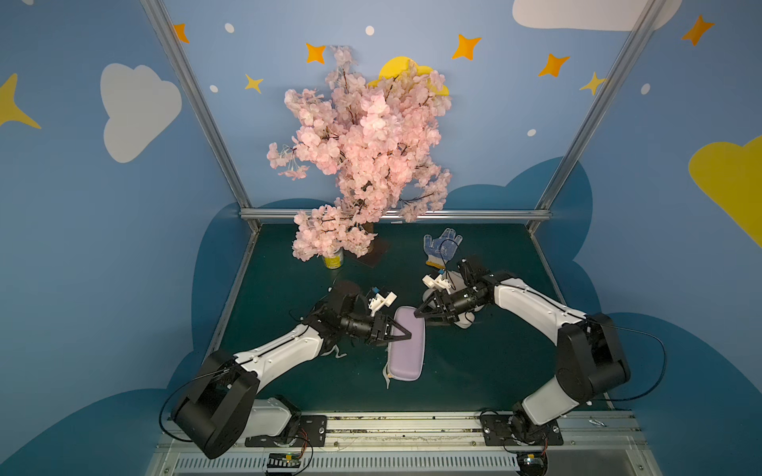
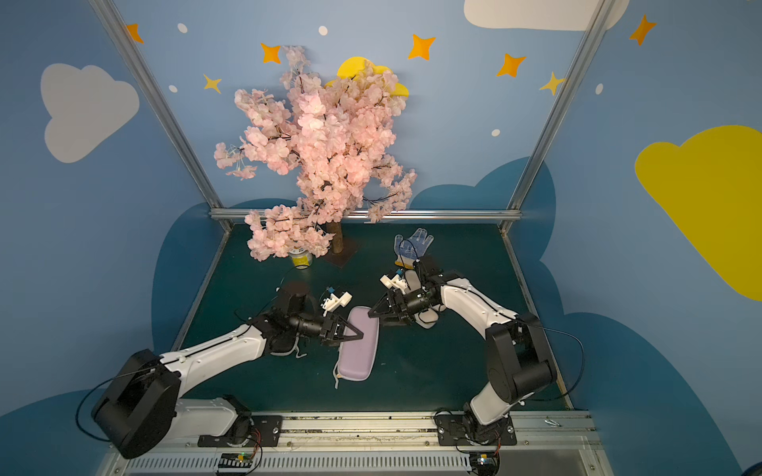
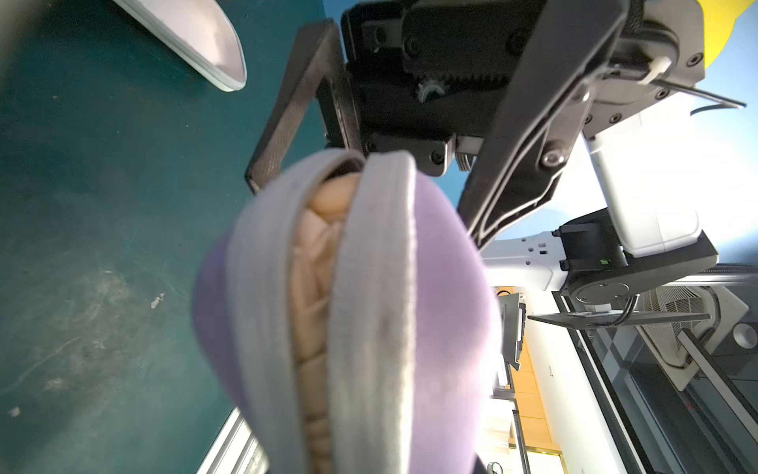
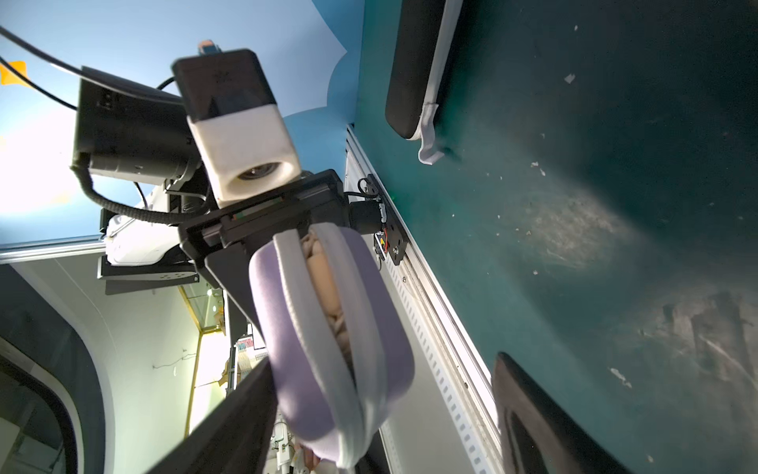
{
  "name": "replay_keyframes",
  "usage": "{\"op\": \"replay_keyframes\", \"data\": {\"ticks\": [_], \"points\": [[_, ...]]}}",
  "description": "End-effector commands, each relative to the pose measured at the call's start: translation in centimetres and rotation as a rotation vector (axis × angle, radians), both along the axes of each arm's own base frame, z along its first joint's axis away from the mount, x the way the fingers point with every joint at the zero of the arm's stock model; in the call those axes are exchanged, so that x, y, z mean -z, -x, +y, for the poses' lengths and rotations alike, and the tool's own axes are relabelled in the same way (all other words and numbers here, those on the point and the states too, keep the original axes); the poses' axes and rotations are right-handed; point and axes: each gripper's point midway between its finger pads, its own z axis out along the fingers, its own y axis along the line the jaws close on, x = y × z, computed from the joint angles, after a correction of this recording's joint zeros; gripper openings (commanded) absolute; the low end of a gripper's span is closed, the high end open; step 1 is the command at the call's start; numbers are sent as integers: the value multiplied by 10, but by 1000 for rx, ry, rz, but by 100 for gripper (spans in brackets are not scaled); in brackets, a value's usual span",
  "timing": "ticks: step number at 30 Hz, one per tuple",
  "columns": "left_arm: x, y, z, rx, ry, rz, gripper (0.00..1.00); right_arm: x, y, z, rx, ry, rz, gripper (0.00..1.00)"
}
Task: Put umbrellas into zippered umbrella sleeves
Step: Adjust the umbrella sleeve.
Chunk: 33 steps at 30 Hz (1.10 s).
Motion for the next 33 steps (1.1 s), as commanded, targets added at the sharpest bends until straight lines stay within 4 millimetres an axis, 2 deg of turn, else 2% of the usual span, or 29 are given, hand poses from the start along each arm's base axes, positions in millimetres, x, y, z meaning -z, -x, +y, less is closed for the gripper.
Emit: {"op": "replay_keyframes", "data": {"ticks": [1,4,7,13,17,20,23,27,33], "points": [[-47,16,-3,142,141,-152,23,5,-6,6,-21,24,-44,80],[-46,16,-6,165,145,-137,23,-13,1,22,-76,-74,-50,80],[-47,12,-7,165,149,-141,23,-23,10,32,-126,-161,-43,76],[-47,-8,-1,98,135,-140,25,-34,17,34,-166,-271,-36,49],[-45,-22,7,43,127,-108,27,-37,12,32,-147,-280,-66,31],[-48,-27,10,13,129,-94,34,-36,4,32,-117,-278,-78,22],[-48,-29,16,-29,125,-80,50,-39,-6,33,-89,-287,-98,18],[-34,-32,29,-143,108,-62,67,-54,-15,32,-60,-317,-149,16],[-18,-34,34,-265,88,-90,78,-73,-34,20,37,-340,-223,13]]}}
